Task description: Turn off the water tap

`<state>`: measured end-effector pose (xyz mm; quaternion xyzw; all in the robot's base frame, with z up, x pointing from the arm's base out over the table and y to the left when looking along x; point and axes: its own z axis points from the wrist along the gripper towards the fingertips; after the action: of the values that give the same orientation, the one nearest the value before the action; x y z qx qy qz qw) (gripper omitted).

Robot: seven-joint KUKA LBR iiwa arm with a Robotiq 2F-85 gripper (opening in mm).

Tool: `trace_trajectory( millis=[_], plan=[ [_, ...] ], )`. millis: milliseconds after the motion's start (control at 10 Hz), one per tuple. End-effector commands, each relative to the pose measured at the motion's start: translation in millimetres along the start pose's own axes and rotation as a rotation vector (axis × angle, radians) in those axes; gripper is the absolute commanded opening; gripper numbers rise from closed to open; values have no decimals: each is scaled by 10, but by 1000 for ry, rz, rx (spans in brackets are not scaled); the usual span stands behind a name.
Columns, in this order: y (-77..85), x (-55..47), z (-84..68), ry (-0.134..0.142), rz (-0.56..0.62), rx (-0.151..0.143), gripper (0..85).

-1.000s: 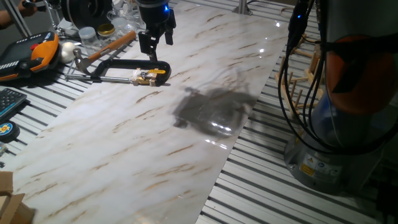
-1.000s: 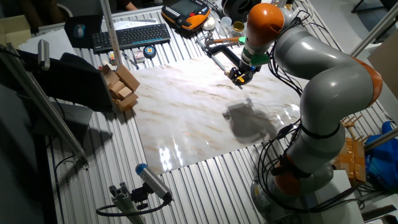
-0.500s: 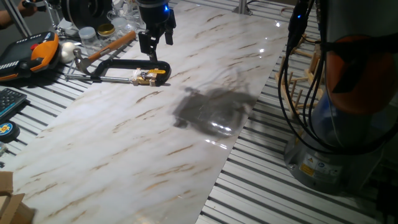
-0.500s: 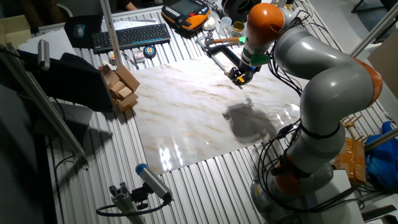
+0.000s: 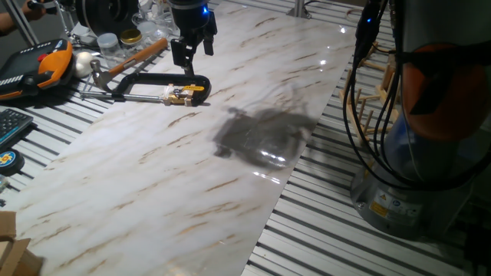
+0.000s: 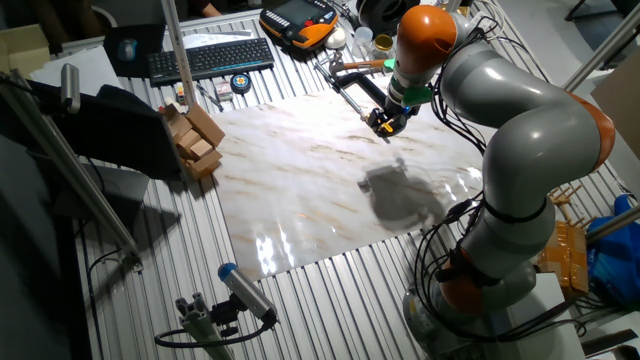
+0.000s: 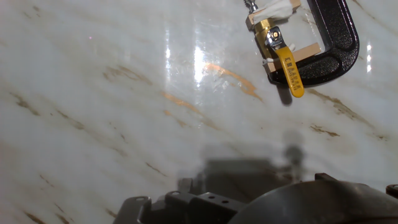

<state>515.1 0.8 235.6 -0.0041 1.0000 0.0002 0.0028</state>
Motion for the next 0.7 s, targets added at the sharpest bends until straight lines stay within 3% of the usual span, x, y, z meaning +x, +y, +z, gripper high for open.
trace_trajectory(
  millis=[0, 600],
  plan=[
    [0, 3, -7, -4, -74, -1, 0],
    [5, 9, -25, -2, -72, 3, 0]
  ],
)
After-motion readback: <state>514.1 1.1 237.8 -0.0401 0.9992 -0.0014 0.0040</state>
